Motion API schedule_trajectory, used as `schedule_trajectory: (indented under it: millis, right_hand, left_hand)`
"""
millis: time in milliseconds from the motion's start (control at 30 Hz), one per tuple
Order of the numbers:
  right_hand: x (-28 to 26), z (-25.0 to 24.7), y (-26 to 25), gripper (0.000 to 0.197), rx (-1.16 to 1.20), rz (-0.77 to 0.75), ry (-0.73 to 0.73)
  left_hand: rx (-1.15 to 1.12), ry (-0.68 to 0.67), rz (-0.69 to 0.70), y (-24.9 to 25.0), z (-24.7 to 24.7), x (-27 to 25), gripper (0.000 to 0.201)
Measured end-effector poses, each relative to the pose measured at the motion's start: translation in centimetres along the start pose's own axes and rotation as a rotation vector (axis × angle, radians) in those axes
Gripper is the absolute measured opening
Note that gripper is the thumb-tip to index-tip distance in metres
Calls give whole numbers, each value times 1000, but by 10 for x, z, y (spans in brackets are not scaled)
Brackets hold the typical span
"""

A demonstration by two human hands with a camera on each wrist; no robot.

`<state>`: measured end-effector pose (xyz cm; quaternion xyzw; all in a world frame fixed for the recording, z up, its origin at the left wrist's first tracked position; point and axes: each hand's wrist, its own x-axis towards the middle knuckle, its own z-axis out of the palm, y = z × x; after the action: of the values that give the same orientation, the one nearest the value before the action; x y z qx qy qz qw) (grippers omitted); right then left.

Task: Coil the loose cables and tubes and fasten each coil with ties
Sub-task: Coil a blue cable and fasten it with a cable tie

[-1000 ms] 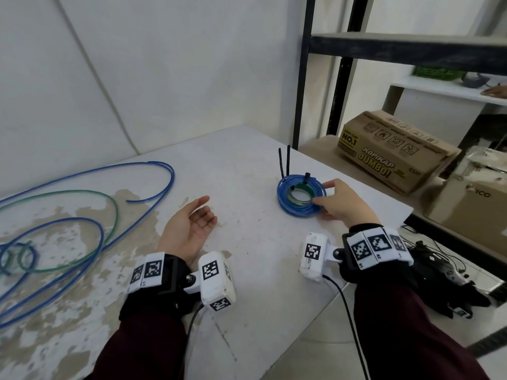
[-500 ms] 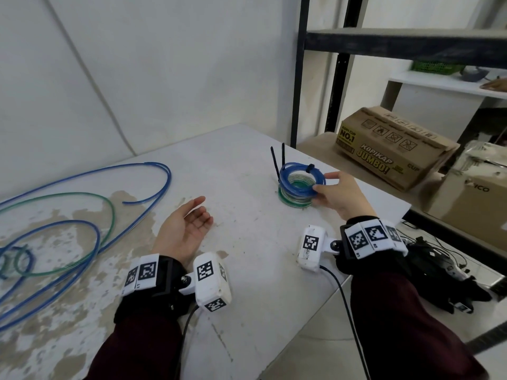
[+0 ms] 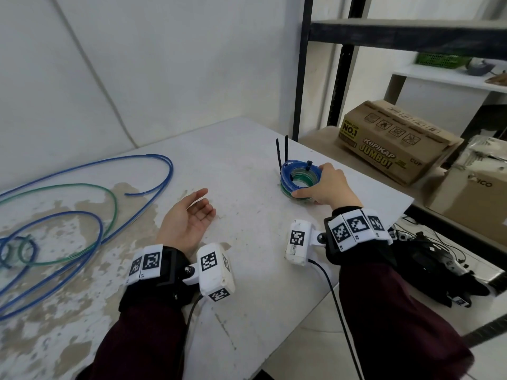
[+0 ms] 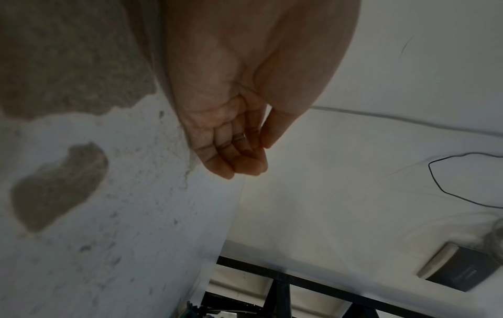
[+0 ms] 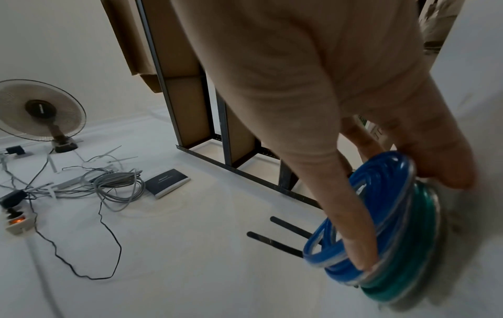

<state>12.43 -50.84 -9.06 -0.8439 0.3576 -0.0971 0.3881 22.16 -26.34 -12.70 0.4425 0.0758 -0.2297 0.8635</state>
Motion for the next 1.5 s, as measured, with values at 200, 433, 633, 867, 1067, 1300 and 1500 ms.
schedule_trajectory:
  millis: [200, 433, 633, 867, 1067, 1300, 1500]
  right_hand:
    - [2, 2, -3, 86, -31, 15, 15]
    - [2, 6, -11, 84, -219, 35, 25]
    - [2, 13, -14, 79, -272, 19, 24]
    - [2, 14, -25, 74, -334, -145, -40]
    - [-7, 13, -37, 64, -278, -146, -25]
    - [-47, 52, -89, 22, 153, -479, -174]
    - [-68, 135, -161, 23, -10, -689, -531]
  left_hand:
    - [1, -14, 4, 0, -2, -1, 43]
    - [14, -8, 4, -1, 0, -2, 26]
    - [11, -14, 14, -1, -1, -2, 26]
    - [-5, -21, 9, -1, 0, -3, 30]
    - [-16, -20, -11, 1, 2, -6, 20]
    - [223, -42, 99, 32, -11, -29, 25]
    - [815, 66, 391, 83, -53, -68, 29]
